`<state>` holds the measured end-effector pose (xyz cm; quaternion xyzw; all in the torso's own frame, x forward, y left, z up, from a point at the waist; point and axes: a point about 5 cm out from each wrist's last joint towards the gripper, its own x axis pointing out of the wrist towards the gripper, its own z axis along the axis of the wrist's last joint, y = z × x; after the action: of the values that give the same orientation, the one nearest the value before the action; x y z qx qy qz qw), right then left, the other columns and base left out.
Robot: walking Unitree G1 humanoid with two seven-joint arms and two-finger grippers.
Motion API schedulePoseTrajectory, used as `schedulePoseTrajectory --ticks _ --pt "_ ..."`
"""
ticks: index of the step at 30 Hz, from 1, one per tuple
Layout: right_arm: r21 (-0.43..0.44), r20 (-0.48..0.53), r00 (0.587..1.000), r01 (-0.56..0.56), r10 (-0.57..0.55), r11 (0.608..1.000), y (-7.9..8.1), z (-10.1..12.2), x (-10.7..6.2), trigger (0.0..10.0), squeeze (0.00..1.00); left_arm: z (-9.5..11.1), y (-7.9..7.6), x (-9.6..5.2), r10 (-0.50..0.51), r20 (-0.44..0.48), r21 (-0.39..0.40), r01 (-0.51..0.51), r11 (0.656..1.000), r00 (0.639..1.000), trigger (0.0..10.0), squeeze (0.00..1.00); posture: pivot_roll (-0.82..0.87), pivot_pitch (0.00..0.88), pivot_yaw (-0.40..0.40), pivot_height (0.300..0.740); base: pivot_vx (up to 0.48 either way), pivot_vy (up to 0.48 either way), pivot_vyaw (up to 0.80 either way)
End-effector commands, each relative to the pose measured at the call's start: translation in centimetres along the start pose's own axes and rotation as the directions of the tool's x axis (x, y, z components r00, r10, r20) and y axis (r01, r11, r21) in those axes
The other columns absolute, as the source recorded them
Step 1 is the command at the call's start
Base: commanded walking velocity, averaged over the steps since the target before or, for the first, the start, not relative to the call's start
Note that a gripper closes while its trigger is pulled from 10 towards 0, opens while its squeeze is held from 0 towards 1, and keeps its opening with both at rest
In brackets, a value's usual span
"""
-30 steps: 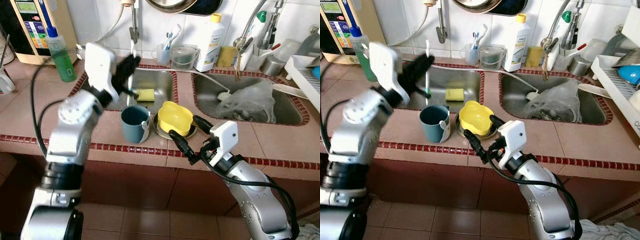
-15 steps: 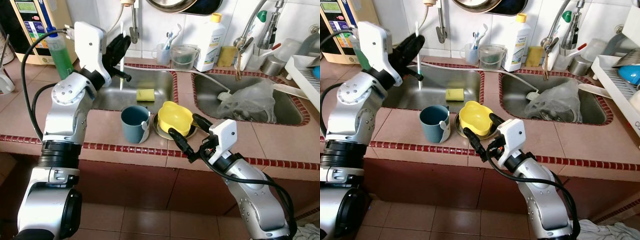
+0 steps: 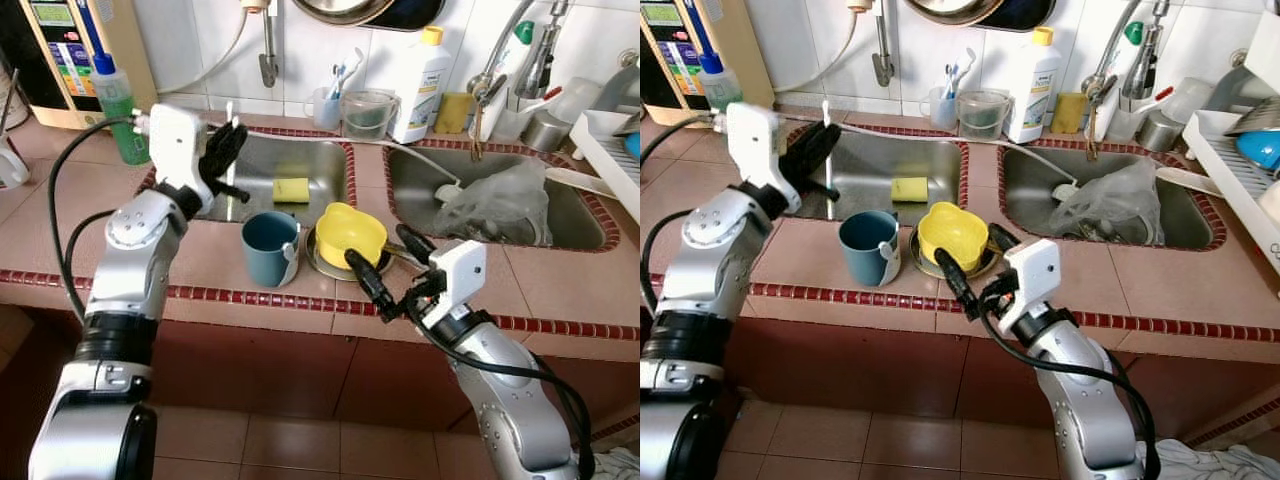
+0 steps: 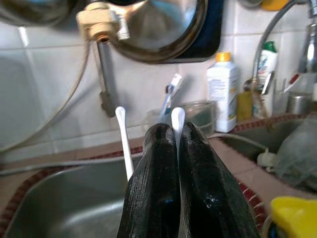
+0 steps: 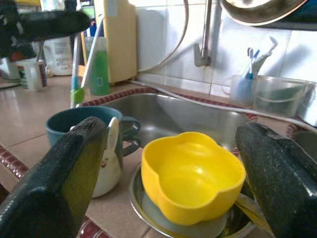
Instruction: Kitchen organization
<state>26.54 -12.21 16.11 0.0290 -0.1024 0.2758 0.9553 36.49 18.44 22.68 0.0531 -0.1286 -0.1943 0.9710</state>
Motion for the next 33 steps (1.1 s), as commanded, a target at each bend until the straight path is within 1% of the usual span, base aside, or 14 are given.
schedulePoseTrajectory --ticks 1,4,7,14,17,22,33 --pt "-0.002 0.030 0.999 -0.018 0.018 1.000 0.4 0.8 -0.2 10.0 0.00 0.5 0.6 -0.5 0.011 0.015 0.023 -0.012 1.000 1.000 10.0 0.00 0.03 0.000 -0.028 0.740 0.000 0.000 0.00" --pt "0.005 0.027 0.999 -0.045 0.045 0.999 0.9 0.9 -0.3 10.0 0.00 0.2 1.1 -1.0 0.020 0.001 0.029 -0.020 0.999 1.000 10.0 0.00 0.03 0.000 -0.030 0.740 0.000 0.000 0.00" --pt "0.004 0.027 0.998 -0.049 0.049 0.999 1.0 1.0 -0.4 10.0 0.00 -0.2 1.4 -1.6 0.023 -0.015 0.037 -0.023 0.999 1.000 10.0 0.00 0.03 0.000 -0.031 0.740 0.000 0.000 0.00" --pt "0.004 0.017 0.998 -0.058 0.058 0.998 1.1 1.0 -0.5 10.0 0.00 -0.8 1.1 -2.1 0.013 -0.034 0.036 -0.012 0.999 0.999 10.0 0.00 0.03 0.000 -0.032 0.740 0.034 0.000 0.00" --pt "0.010 0.005 0.997 -0.072 0.072 0.997 1.4 0.9 -0.7 10.0 0.00 -1.0 0.9 -2.2 0.014 -0.045 0.019 -0.013 1.000 0.999 10.0 0.00 0.03 0.000 -0.033 0.740 0.309 0.000 0.00" --pt "0.012 -0.006 0.997 -0.079 0.079 0.997 1.5 0.8 -0.9 10.0 0.00 -1.0 0.8 -2.2 0.011 -0.046 0.018 -0.011 1.000 0.999 10.0 0.00 0.03 0.000 -0.031 0.740 0.390 0.000 0.00" --pt "0.011 -0.008 0.996 -0.086 0.086 0.996 1.5 0.9 -0.8 10.0 0.00 -0.9 0.3 -1.9 -0.004 -0.043 0.002 0.004 1.000 0.999 10.0 0.00 0.03 0.000 -0.029 0.740 0.476 0.000 0.00"
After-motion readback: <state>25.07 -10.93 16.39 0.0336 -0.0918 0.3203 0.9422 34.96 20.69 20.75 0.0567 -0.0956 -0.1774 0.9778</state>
